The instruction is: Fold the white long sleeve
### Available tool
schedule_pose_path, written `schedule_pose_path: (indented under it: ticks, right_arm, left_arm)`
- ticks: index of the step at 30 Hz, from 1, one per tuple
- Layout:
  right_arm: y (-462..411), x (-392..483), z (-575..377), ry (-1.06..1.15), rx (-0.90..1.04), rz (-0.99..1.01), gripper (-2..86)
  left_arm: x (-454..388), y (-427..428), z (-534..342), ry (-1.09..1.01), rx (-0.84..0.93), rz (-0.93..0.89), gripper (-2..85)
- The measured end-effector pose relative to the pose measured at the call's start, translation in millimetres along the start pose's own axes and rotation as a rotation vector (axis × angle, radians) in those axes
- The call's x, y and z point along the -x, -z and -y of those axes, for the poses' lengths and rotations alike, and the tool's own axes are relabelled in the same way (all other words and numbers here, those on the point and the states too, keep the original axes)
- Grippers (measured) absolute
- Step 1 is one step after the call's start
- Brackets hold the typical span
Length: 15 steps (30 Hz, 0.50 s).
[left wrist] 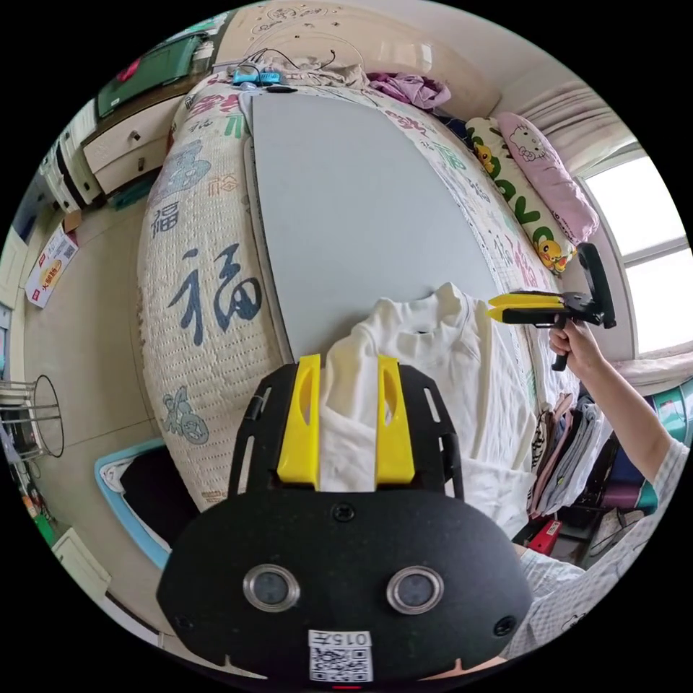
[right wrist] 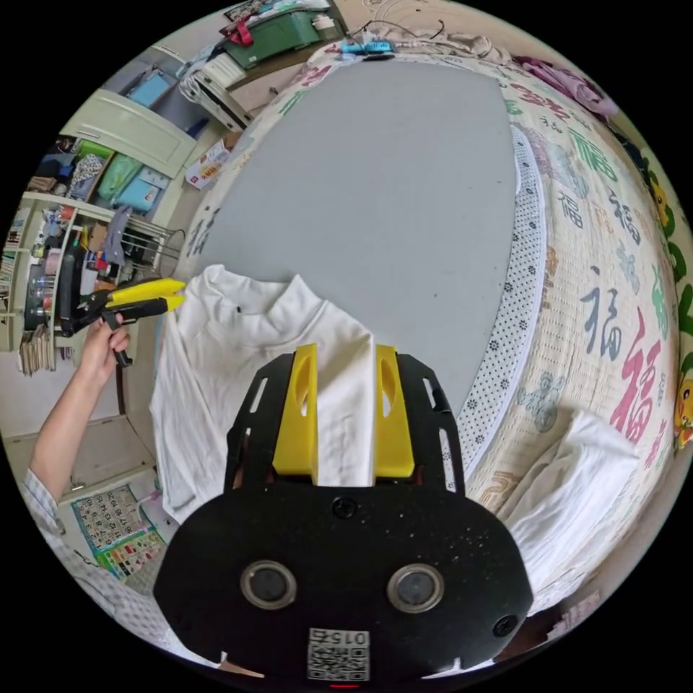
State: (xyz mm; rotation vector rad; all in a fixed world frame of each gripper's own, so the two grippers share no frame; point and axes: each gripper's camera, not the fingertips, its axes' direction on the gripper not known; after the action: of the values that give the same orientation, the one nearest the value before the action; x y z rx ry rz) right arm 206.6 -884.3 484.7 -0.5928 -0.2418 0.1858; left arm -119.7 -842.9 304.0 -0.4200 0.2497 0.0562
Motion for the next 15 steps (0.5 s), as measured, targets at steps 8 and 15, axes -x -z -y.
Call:
schedule_pose_path:
  ticks: [8, 15]
  right_arm:
    - [-9, 9, -9, 0.051, 0.011, -0.103, 0.0]
    - [45, -2, -23, -0.012, -0.174, -0.116, -1.0]
  left_arm:
    - [-1, -3, 1, -0.113, 0.089, 0.051, 1.1]
    - [3, 48, 4, -0.099, -0.097, 0.058, -0.3]
